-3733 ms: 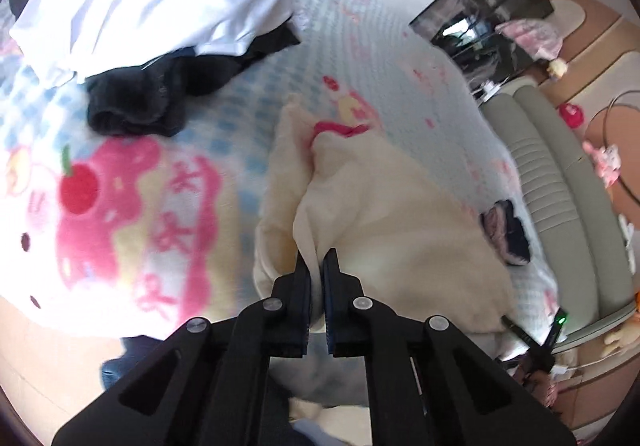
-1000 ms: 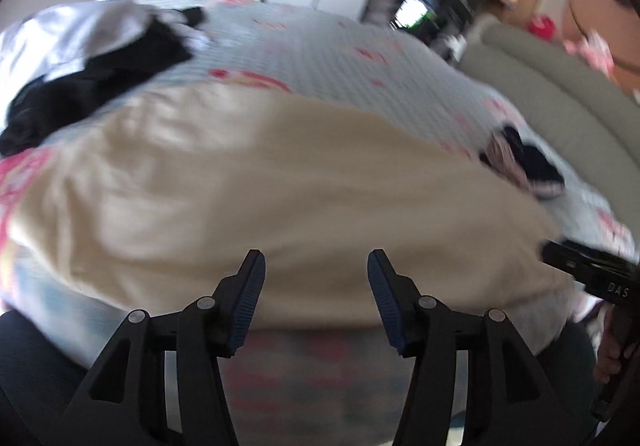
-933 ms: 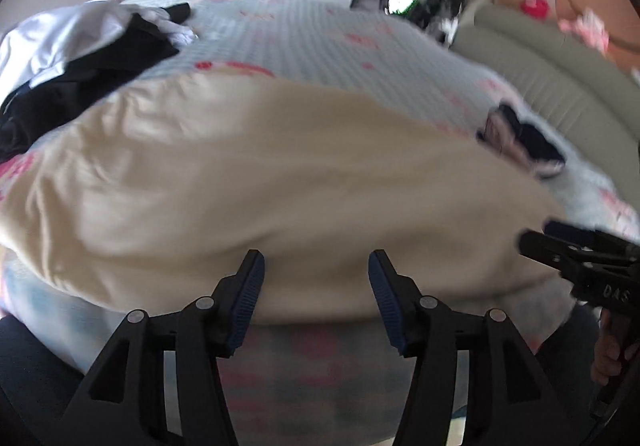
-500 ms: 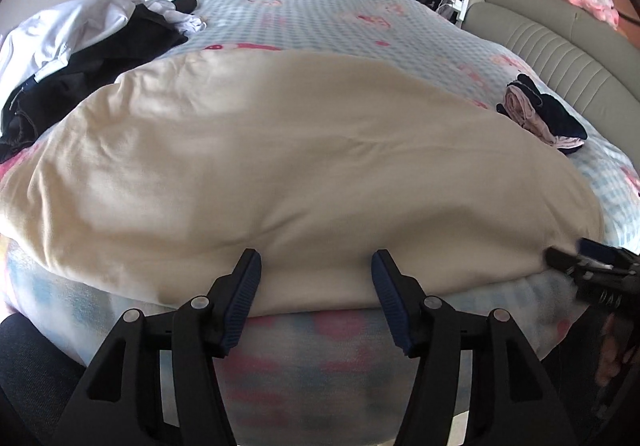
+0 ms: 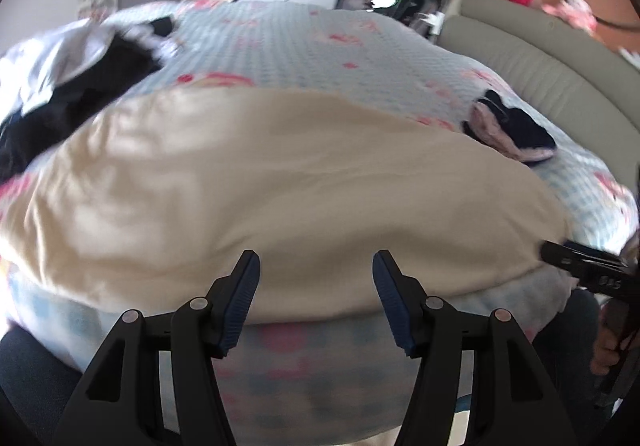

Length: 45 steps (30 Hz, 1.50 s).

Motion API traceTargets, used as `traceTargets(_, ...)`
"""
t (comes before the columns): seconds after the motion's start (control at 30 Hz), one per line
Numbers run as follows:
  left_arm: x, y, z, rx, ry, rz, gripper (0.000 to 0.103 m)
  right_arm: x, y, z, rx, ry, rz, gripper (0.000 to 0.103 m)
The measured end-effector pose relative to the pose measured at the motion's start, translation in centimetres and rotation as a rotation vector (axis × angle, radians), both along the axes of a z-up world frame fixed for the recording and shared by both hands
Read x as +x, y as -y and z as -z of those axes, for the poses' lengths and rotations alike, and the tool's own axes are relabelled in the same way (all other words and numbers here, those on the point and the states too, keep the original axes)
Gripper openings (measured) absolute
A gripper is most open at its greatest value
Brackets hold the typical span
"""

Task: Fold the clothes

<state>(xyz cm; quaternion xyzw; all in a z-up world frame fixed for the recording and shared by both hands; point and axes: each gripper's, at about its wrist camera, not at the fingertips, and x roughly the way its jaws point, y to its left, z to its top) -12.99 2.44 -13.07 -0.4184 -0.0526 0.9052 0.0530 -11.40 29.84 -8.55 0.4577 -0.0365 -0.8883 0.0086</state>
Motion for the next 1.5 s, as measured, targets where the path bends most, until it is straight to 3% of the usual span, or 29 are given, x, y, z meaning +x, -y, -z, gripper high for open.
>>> traceTargets(0.1,-0.6,-1.4,0.7,-0.088,0.041,0.029,0.066,-1.5,3.8,1.5,0.015,0.026,-0.077,0.084)
traceTargets(0.13,-0.9,-0.6,1.4,-0.111,0.065,-0.002,0.066,-1.8,4.5,2.2,0.041,0.041,-0.085,0.084)
traceTargets(0.2,-0.9,2.2,1.0,-0.026,0.074,-0.069,0.064,-2.2,5.7,3.6,0.087,0.069,-0.097,0.084)
traceTargets(0.3,-0.6,6.8,0.7,-0.072,0.082,-0.27,0.055,-1.5,4.3,3.6,0.105,0.056,-0.052,0.084)
traceTargets(0.37,-0.3,9.5,1.1,0.055,0.093,-0.348,0.049,-1.0,3.2,3.5,0.117,0.047,-0.019,0.085)
traceTargets(0.4,-0.1,9.7,0.8,0.067,0.074,-0.366,0.047,-1.1,2.2,3.5,0.114,0.044,0.01,0.085)
traceTargets(0.47,0.3,7.8,-0.2,-0.009,0.009,-0.336,0.055,-1.1,0.8,3.3,0.061,0.042,0.048,0.085)
traceTargets(0.5,0.4,6.3,-0.6,-0.004,-0.022,-0.254,0.059,-1.1,1.0,3.1,0.063,0.04,0.064,0.085)
traceTargets(0.57,0.4,4.1,-0.8,0.058,-0.035,-0.131,0.059,-0.9,1.9,2.4,0.047,0.023,0.053,0.085)
traceTargets(0.67,-0.3,0.9,0.0,0.005,0.003,-0.021,0.059,-1.1,4.3,2.6,-0.008,0.018,-0.051,0.086)
traceTargets(0.77,-1.2,3.1,1.0,-0.02,0.063,-0.104,0.06,-1.5,4.9,3.6,0.039,0.038,-0.077,0.086)
traceTargets(0.8,-1.3,4.5,0.8,0.006,0.064,-0.149,0.057,-1.6,4.9,4.0,0.065,0.046,-0.076,0.085)
traceTargets(0.87,-1.0,8.5,0.1,-0.003,0.065,-0.311,0.055,-1.2,3.2,4.4,0.07,0.05,-0.051,0.085)
traceTargets(0.97,0.1,15.6,0.0,0.234,0.102,-0.456,0.023,-0.1,-1.8,4.1,0.071,0.058,0.071,0.085)
traceTargets(1.0,0.6,16.4,-0.2,0.258,0.097,-0.477,0.006,0.2,-3.3,3.9,0.064,0.062,0.115,0.086)
traceTargets(1.03,1.1,17.2,-0.4,0.282,0.091,-0.499,0.006,0.4,-4.9,3.7,0.056,0.065,0.159,0.086)
traceTargets(1.1,2.1,18.8,-1.0,0.326,0.079,-0.542,0.006,0.9,-7.9,3.3,0.041,0.068,0.24,0.084)
traceTargets(1.2,3.9,19.4,-2.2,0.292,0.035,-0.608,0.008,1.5,-10.1,2.1,-0.004,0.045,0.268,0.087)
traceTargets(1.23,4.5,20.0,-2.3,0.26,0.035,-0.635,0.026,1.6,-10.2,1.8,0.007,0.04,0.282,0.087)
traceTargets(1.3,4.6,20.5,-2.2,0.239,0.039,-0.63,0.042,1.7,-9.8,1.2,0.03,0.025,0.272,0.087)
traceTargets(1.4,4.6,20.2,-1.7,0.286,0.066,-0.544,0.042,0.7,-8.3,1.0,0.021,0.035,0.199,0.087)
traceTargets(1.5,4.8,20.8,-2.3,0.195,0.084,-0.605,0.044,0.4,-7.9,2.7,0.109,0.086,0.223,0.086)
